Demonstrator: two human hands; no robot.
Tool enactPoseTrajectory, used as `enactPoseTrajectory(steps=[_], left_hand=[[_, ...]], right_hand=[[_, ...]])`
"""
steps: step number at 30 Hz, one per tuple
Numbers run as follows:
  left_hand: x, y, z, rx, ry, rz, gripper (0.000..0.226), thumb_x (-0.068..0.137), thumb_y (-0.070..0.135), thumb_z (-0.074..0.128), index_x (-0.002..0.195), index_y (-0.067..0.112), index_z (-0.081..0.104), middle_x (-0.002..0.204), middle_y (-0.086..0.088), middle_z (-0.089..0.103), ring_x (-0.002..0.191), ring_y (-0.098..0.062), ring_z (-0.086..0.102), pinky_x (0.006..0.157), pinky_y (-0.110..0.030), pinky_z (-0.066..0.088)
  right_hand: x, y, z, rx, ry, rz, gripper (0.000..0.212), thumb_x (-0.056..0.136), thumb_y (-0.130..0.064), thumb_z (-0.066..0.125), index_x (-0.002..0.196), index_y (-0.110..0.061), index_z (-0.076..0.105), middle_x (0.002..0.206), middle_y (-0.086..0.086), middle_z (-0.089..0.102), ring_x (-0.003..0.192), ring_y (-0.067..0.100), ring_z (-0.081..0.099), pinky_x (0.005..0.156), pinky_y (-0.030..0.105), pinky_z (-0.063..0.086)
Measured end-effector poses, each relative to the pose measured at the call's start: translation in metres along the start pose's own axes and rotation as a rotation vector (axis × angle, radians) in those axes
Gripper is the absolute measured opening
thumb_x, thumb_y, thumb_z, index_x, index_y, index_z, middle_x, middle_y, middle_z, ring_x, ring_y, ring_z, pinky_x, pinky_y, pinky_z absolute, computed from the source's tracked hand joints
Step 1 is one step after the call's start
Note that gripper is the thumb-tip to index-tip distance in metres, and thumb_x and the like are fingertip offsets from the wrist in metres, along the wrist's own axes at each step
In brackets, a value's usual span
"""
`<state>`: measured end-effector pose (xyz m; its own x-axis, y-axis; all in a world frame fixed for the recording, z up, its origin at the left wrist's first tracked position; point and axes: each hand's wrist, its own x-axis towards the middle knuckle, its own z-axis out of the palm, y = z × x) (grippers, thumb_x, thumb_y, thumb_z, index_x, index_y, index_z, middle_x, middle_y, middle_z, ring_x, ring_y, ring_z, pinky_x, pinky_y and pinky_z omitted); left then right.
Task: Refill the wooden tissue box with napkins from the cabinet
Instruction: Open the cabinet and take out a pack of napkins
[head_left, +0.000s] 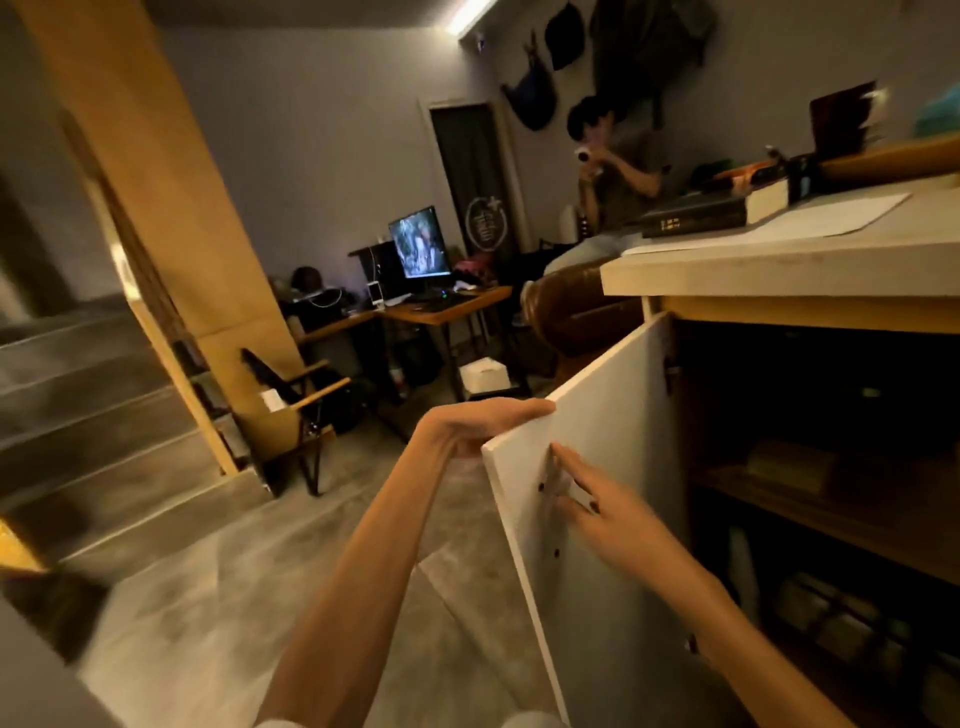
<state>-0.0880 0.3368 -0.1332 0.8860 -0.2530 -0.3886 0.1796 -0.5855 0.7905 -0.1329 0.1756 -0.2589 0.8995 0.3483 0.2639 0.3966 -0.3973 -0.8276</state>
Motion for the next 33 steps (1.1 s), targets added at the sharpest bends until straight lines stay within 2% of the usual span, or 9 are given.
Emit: enactPoseTrajectory(steps=[4, 6, 8, 11, 15, 20, 23, 29, 33], left_hand=[[0.03, 0.024, -0.008, 0.544, 0.134, -0.015, 0.043, 0.093, 0.038, 0.056, 0.125, 0.01, 0.056, 0.11, -0.003, 0.066, 0.096, -0.02, 0.066, 0.086, -0.033, 0.056], [0.058, 0.036, 0.005, 0.863, 0.348, 0.007, 0.047, 0.088, 0.041, 0.063, 0.123, 0.009, 0.054, 0.109, -0.004, 0.06, 0.099, -0.024, 0.061, 0.082, -0.035, 0.05], [0.09, 0.044, 0.027, 0.993, 0.568, 0.09, 0.046, 0.089, 0.04, 0.062, 0.119, 0.007, 0.053, 0.112, -0.008, 0.062, 0.104, -0.03, 0.06, 0.078, -0.038, 0.044], [0.145, 0.056, 0.063, 1.07, 0.843, 0.173, 0.051, 0.088, 0.048, 0.061, 0.119, 0.007, 0.053, 0.116, -0.013, 0.064, 0.108, -0.032, 0.06, 0.084, -0.041, 0.044], [0.198, 0.072, 0.09, 1.134, 1.032, 0.241, 0.065, 0.086, 0.058, 0.055, 0.122, 0.004, 0.053, 0.114, -0.015, 0.061, 0.102, -0.032, 0.057, 0.087, -0.041, 0.039], [0.228, 0.06, 0.087, 1.136, 1.202, 0.289, 0.039, 0.088, 0.034, 0.059, 0.111, 0.004, 0.05, 0.102, -0.015, 0.055, 0.092, -0.031, 0.051, 0.087, -0.041, 0.041], [0.235, 0.043, 0.072, 1.231, 1.246, 0.389, 0.049, 0.085, 0.049, 0.06, 0.103, 0.005, 0.045, 0.093, -0.011, 0.051, 0.083, -0.027, 0.044, 0.078, -0.038, 0.037], [0.247, 0.035, 0.07, 1.206, 1.334, 0.494, 0.05, 0.087, 0.052, 0.056, 0.103, 0.006, 0.045, 0.092, -0.01, 0.049, 0.082, -0.026, 0.044, 0.081, -0.037, 0.039], [0.252, 0.035, 0.072, 1.268, 1.412, 0.484, 0.05, 0.087, 0.06, 0.051, 0.099, 0.011, 0.049, 0.089, -0.005, 0.049, 0.08, -0.02, 0.047, 0.079, -0.033, 0.042]], right_hand=[[0.004, 0.019, -0.028, -0.372, 0.089, 0.03, 0.042, 0.098, -0.038, 0.05, 0.138, -0.045, 0.044, 0.133, -0.01, 0.06, 0.112, 0.014, 0.061, 0.093, 0.031, 0.052], [0.007, 0.025, -0.05, -0.549, 0.134, 0.048, 0.04, 0.098, -0.037, 0.048, 0.138, -0.041, 0.047, 0.13, -0.006, 0.062, 0.105, 0.018, 0.064, 0.087, 0.036, 0.056], [0.012, 0.03, -0.075, -0.666, 0.166, 0.073, 0.041, 0.098, -0.034, 0.047, 0.139, -0.037, 0.048, 0.134, -0.003, 0.06, 0.114, 0.024, 0.061, 0.091, 0.043, 0.053], [0.012, 0.047, -0.119, -0.794, 0.227, 0.129, 0.044, 0.097, -0.034, 0.049, 0.14, -0.034, 0.046, 0.137, -0.004, 0.057, 0.121, 0.024, 0.057, 0.091, 0.042, 0.052], [-0.003, 0.078, -0.172, -0.96, 0.252, 0.271, 0.062, 0.097, -0.046, 0.048, 0.152, -0.032, 0.023, 0.149, -0.001, 0.044, 0.13, 0.024, 0.049, 0.092, 0.041, 0.049], [-0.023, 0.118, -0.207, -1.007, 0.215, 0.498, 0.065, 0.098, -0.045, 0.047, 0.154, -0.031, 0.017, 0.154, 0.005, 0.037, 0.134, 0.031, 0.044, 0.1, 0.047, 0.046], [-0.023, 0.146, -0.205, -0.988, 0.192, 0.587, 0.065, 0.098, -0.044, 0.048, 0.154, -0.03, 0.018, 0.158, 0.005, 0.031, 0.141, 0.029, 0.034, 0.108, 0.047, 0.039], [0.012, 0.195, -0.183, -1.024, 0.14, 0.585, 0.066, 0.097, -0.042, 0.049, 0.154, -0.019, 0.023, 0.161, 0.004, 0.024, 0.149, 0.022, 0.016, 0.117, 0.042, 0.024], [0.05, 0.225, -0.168, -1.099, 0.059, 0.575, 0.086, 0.091, -0.065, 0.041, 0.156, -0.02, 0.006, 0.164, 0.004, 0.003, 0.151, 0.022, -0.004, 0.122, 0.044, 0.0]])
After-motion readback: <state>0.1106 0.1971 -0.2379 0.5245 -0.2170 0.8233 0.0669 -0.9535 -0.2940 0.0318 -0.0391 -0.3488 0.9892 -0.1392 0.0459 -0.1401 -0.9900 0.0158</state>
